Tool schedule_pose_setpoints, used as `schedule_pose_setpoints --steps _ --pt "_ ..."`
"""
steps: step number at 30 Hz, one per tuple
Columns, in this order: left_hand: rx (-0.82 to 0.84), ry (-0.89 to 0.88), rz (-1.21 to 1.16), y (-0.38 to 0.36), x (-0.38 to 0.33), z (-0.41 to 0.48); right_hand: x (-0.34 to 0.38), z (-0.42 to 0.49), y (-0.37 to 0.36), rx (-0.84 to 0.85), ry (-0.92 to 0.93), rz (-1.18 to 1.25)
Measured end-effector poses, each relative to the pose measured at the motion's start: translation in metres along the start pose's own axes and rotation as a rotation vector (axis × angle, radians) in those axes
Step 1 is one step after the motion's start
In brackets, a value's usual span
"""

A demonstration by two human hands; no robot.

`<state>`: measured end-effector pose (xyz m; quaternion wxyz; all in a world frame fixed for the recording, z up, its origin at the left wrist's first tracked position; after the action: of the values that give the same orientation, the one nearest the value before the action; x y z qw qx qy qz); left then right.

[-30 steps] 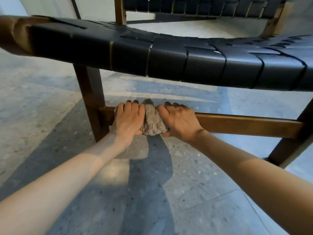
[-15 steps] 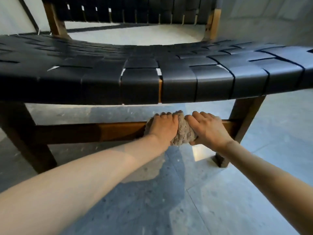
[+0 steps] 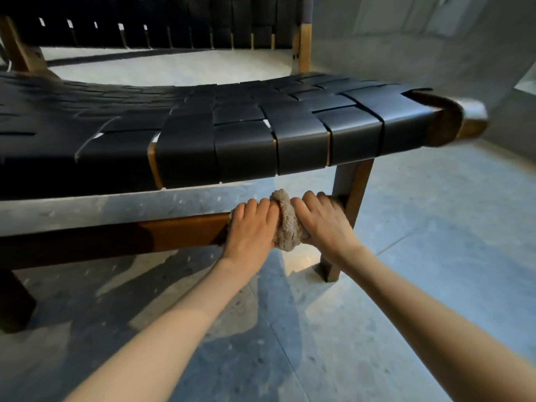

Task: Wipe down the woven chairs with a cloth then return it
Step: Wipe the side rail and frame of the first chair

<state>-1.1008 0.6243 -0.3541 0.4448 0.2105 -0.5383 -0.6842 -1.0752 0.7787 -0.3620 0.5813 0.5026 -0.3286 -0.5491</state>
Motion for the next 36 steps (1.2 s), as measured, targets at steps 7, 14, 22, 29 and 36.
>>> schedule_pose_setpoints --steps 7,14,22,29,36 --pt "-0.141 0.047 -0.253 -0.006 0.004 -0.014 0.011 -0.044 0.007 -0.149 -0.055 0.097" --pt "-0.194 0.014 -0.381 0.008 -0.022 -0.019 0.000 -0.089 0.017 -0.156 -0.346 0.372" --pt "-0.282 0.045 -0.461 0.020 -0.036 -0.010 -0.021 -0.123 0.040 0.018 -0.524 0.602" --pt "0.087 0.148 -0.685 0.025 -0.046 -0.014 -0.039 -0.117 0.033 -0.241 -0.645 0.301" --pt "0.396 0.734 -1.386 -0.023 -0.079 -0.027 -0.023 -0.090 0.008 -0.314 -0.843 0.764"
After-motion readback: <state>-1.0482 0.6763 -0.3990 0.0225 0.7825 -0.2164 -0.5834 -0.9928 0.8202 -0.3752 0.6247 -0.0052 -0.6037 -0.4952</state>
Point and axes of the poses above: each hand's wrist, its own z-axis towards the middle knuckle, its own y-axis out of the back of the hand, x = y × z, the point moved 1 cm from there along z, towards the middle knuckle, and after that the axes turned 6 degrees about y, right-handed, at the moved point
